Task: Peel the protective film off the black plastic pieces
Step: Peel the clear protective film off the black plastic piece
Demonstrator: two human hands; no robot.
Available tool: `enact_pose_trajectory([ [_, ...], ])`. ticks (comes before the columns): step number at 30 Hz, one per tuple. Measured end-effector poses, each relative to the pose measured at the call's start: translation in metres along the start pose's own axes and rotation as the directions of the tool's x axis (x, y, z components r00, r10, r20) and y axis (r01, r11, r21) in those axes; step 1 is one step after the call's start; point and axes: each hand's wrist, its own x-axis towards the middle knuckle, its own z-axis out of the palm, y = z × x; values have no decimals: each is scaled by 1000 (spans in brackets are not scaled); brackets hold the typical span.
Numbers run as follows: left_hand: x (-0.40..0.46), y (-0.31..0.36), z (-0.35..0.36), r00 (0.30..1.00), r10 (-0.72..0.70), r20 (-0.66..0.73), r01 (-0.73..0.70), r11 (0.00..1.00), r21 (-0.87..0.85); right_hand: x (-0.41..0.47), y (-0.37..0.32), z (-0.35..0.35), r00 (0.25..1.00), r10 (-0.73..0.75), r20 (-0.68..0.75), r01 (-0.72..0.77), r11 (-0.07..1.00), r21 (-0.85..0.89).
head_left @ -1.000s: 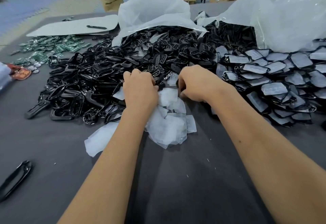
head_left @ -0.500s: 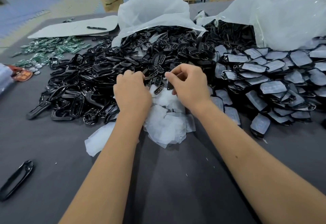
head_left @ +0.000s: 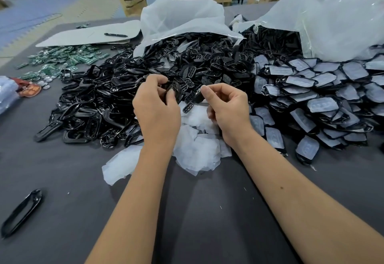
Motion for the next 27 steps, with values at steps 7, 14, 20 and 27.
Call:
enact_pose_trajectory([
  [7, -13, 0, 1, 969, -169, 180, 202, 962, -183, 0, -3, -2, 998, -12, 59, 8, 998, 59],
  [14, -10, -6, 6, 990, -134, 33, 138, 962, -237, 1, -1, -1, 996, -63, 70, 64, 998, -2],
  [20, -9, -8, 11, 978, -207, -26, 193, 945, -264, 2, 1, -1, 997, -54, 60, 53, 998, 17],
  [27, -7, -3, 10, 967, -238, 86, 253, 880, -402, 4, 6, -1, 996, -87, 30, 86, 996, 25],
])
